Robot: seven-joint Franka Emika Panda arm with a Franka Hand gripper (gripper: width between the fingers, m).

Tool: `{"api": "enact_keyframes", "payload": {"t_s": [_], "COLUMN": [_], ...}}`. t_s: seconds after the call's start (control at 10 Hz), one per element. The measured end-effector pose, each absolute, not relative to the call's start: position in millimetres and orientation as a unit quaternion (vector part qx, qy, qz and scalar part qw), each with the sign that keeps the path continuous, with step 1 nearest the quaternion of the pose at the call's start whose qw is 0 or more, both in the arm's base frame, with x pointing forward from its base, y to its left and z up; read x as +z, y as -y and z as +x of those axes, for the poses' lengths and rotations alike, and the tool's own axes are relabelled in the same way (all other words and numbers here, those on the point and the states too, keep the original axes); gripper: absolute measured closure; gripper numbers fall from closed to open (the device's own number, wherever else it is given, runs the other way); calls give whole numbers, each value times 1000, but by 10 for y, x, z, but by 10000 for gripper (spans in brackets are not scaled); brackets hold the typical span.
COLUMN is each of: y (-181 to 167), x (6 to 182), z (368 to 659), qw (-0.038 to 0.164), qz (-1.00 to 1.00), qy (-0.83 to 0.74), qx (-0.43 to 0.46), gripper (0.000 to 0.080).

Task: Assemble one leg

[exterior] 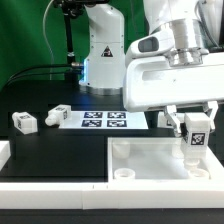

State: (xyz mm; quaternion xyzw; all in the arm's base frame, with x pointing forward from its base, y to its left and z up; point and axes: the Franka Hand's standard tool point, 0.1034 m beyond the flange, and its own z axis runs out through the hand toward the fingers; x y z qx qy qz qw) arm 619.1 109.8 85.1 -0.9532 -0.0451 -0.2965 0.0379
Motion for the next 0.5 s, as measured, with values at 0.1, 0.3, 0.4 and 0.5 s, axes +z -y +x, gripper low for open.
{"api": "enact_keyframes", "payload": {"t_s": [0.1, 0.3, 0.4, 0.5], "y": [-1146, -1164, -1169, -1159], "x": [851, 853, 851, 847], "z": [6202, 6274, 6290, 6299], "qw": [41, 44, 45, 43], "qz": [-953, -952, -952, -951], "qy": [44, 42, 41, 41], "qx": [-297, -299, -300, -303], "gripper": [512, 512, 512, 512]}}
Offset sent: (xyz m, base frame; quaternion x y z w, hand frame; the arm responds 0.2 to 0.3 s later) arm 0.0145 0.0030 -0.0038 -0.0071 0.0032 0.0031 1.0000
